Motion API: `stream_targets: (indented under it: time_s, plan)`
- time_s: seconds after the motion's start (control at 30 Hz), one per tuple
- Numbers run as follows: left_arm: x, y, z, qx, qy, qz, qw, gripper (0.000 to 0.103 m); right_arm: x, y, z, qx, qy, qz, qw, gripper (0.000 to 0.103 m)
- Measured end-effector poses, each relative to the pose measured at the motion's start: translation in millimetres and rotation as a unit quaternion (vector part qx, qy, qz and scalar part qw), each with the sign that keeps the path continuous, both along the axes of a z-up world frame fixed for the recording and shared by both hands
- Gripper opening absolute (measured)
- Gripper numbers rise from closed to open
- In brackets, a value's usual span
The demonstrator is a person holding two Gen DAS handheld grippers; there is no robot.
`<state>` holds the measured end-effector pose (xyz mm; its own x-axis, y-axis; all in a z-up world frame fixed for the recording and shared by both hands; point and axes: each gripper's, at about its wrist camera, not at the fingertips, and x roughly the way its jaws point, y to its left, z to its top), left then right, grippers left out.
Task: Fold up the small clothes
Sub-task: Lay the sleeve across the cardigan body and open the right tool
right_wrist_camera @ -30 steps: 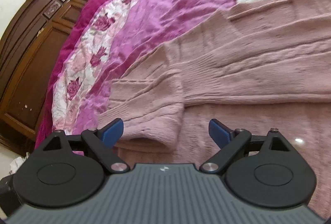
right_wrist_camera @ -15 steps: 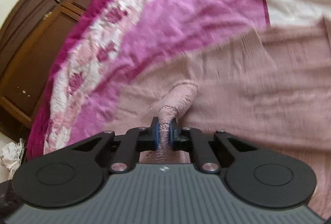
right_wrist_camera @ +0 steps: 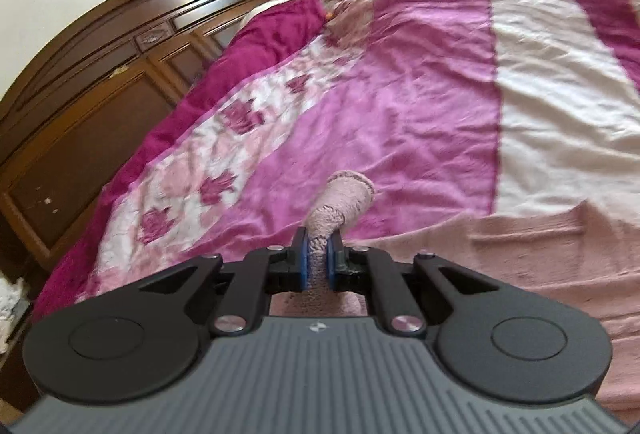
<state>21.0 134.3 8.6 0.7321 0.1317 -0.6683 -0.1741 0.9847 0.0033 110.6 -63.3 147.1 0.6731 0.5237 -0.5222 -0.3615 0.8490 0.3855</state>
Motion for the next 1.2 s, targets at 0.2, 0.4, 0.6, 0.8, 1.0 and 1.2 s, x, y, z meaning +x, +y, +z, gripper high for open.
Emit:
stream_targets:
  time_s: [0.2,0.4,0.6,0.8,1.0,1.2]
  plan:
    - [2,-3,-2,0.008,0.006,-0.006,0.9999,0.068,-8,-55,-31,0.003,0.033,-0.065,0.997,0.009]
    - [3,-6,-4,0.02,0.008,-0.013,0.9997,0.07,-18,-95,-79,0.011,0.082,-0.116,0.99,0.009]
    - [3,-7,-4,0.022,0.012,-0.017,0.9995,0.071,-19,-107,-118,0.025,0.127,-0.141,0.981,0.01]
    - [0,-5,0,0.015,0.016,-0.021,0.9995,0.07,-25,-107,-129,0.04,0.128,-0.16,0.978,0.01]
    - [-7,-7,7,0.007,0.019,-0.022,0.9996,0.069,-40,-109,-124,0.057,0.124,-0.184,0.973,0.03]
    - [-21,-14,26,0.001,-0.005,-0.036,0.9993,0.069,-62,-104,-104,0.028,0.084,-0.173,0.981,0.046]
